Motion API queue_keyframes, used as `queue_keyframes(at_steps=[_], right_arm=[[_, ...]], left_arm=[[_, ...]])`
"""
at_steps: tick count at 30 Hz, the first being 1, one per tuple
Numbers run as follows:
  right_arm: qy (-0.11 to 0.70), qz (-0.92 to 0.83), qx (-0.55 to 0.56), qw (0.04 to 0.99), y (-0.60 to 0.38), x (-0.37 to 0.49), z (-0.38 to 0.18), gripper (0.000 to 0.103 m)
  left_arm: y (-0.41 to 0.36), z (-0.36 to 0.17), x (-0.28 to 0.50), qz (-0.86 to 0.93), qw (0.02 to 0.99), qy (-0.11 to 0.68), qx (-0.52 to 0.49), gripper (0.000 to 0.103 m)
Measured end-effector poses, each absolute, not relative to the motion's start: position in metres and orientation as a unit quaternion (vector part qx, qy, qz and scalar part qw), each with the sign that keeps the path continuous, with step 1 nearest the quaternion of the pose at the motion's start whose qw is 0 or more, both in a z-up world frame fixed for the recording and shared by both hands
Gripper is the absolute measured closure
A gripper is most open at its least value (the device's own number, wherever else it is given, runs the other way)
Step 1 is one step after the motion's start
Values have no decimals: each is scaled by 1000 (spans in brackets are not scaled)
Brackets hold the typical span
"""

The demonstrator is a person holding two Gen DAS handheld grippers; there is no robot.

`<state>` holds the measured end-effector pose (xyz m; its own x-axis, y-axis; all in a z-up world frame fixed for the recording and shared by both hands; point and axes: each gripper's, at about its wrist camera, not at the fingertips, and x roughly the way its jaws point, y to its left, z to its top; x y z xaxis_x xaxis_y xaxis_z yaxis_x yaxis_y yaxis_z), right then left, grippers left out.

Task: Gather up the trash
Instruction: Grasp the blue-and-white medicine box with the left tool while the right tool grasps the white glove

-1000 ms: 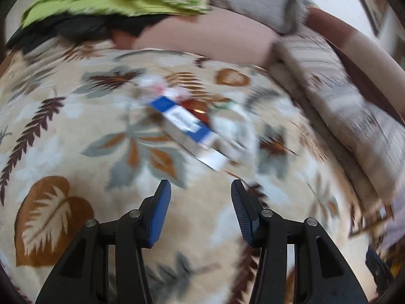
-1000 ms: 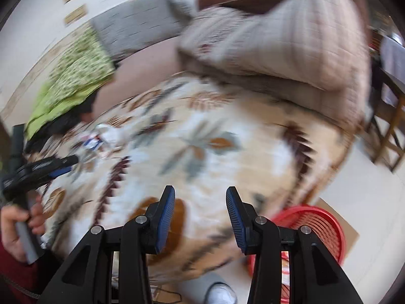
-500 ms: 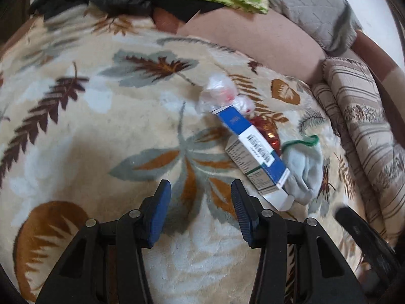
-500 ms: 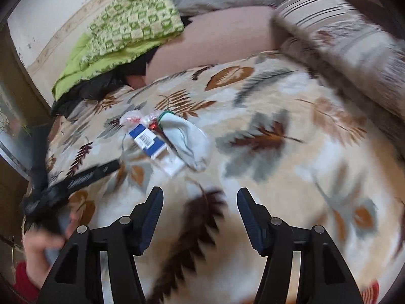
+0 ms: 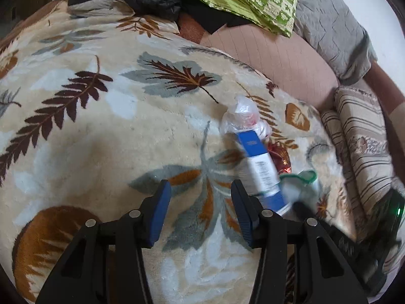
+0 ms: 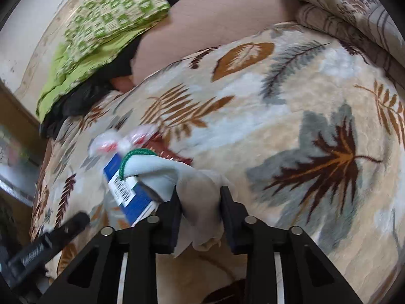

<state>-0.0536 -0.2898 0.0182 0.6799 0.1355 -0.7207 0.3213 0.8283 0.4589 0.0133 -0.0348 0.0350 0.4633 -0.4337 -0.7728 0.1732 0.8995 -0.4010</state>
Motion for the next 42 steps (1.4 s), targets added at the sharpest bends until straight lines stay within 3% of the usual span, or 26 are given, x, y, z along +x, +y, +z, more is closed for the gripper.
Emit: queue_keyframes(at_steps=[6,12,15,21,23,25,26,32,36,42], right_arm=[[384,35,382,840,-263,-83,17,79],[334,-67,345,875,-271,-136,50,79],[316,-89,361,873,-279,-159,52,79],[316,-86,356,876,-281,-158,47,79],[318,-79,356,875,-281,-155,45,79],[319,-75,353,876,-279,-152,43,79],[319,-74,349,878,-278,-151,43,79],[315,-91,323,888,-275,-153,49,79],[311,-127,294,895,-280,-156,51,79],[312,-167,282,892,-296,-158,49,79]], left_arm=[[-42,33,12,-208,835,492,-132,50],[-76,26,9,-226,833,500,-69,46],[-88,22,16,-226,836,498,-43,38],[-109,13,18,-227,840,492,21,36],[-109,11,19,-222,844,488,18,40],[-107,12,20,-218,847,485,19,62],[-106,14,20,-220,847,484,15,67],[-102,29,2,-222,858,462,8,67],[-113,50,-27,-235,886,395,57,67],[-126,53,-47,-247,891,368,96,67]])
